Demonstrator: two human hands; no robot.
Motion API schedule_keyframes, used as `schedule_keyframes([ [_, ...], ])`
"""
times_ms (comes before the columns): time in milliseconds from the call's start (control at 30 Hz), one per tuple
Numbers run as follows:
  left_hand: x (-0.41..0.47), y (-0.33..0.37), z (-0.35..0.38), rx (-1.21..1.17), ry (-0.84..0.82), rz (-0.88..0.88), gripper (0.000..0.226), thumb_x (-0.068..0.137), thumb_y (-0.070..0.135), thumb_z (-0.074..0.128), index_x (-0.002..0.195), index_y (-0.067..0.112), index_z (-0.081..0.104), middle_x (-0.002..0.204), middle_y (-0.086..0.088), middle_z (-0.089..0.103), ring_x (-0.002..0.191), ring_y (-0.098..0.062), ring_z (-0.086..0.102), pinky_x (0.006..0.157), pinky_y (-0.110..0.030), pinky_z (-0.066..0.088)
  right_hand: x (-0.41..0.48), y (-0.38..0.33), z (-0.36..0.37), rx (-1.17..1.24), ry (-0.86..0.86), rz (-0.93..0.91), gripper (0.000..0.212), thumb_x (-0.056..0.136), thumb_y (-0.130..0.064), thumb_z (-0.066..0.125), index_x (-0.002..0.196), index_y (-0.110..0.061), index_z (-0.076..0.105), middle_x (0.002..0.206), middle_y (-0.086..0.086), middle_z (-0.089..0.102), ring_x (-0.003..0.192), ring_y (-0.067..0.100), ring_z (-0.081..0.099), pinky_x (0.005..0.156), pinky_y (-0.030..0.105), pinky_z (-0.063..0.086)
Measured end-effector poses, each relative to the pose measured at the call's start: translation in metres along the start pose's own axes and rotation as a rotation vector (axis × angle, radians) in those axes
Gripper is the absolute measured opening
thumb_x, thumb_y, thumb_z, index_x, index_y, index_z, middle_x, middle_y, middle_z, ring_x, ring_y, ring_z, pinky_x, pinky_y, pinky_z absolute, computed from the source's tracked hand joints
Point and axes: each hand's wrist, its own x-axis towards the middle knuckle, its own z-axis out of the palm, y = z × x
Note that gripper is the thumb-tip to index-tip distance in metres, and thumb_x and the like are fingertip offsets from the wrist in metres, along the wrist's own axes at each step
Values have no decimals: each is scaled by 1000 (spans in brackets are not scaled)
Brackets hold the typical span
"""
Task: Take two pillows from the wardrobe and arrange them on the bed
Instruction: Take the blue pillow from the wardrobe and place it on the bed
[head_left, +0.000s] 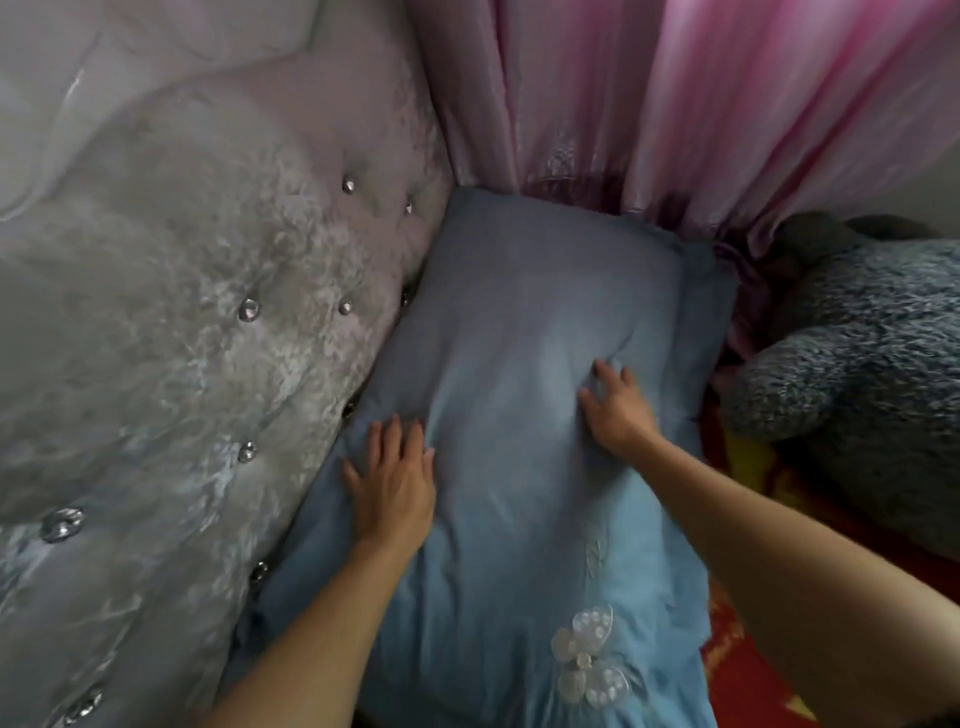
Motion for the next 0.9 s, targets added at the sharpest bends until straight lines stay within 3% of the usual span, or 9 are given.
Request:
schedule_keyframes([
  [100,-11,-9,9,117,-108,84,59,96,46,32,147,24,17,158,-9,17,145,-29,10,109,-68,12,-16,11,26,-208,-113,46,62,94,-56,28,149,-35,7,161,9,1,147,32,3,115,57,18],
  [267,-32,-18,-22,257,-330,134,66,95,54,24,148,26,-2,159,-11,-2,145,-30,-4,111,-64,8,-45,4,13,-316,-201,62,69,90,-64,27,148,-34,4,161,6,0,146,34,5,115,57,21],
  [367,-47,-16,-59,264,-420,161,61,94,49,38,146,25,16,156,-13,13,143,-31,12,111,-59,19,-73,-12,-10,-338,-127,23,67,90,-62,34,146,-33,14,159,4,14,142,32,21,103,54,36],
  [467,-65,-16,-108,248,-470,232,52,92,43,44,139,22,32,149,-13,28,133,-32,33,105,-52,32,-124,-34,-28,-362,-79,-5,60,93,-56,37,145,-30,24,156,4,25,137,30,32,99,49,41],
  [667,-86,-26,-200,284,-522,423,36,95,30,42,128,17,44,134,-13,43,121,-34,44,95,-48,40,-250,-54,-53,-322,-25,96,53,92,-57,40,137,-27,43,142,1,50,123,27,50,95,43,47],
  [800,-91,-28,-244,280,-524,498,32,94,28,42,124,15,47,131,-13,45,120,-35,46,96,-48,40,-313,-67,-78,-426,17,122,54,91,-60,39,136,-31,42,140,-1,51,120,26,52,89,42,50],
  [900,-104,-24,-271,242,-503,515,32,94,28,43,122,13,48,129,-14,47,119,-35,48,95,-47,41,-341,-90,-105,-515,57,40,50,91,-55,43,134,-30,43,136,0,53,116,27,54,87,43,50],
])
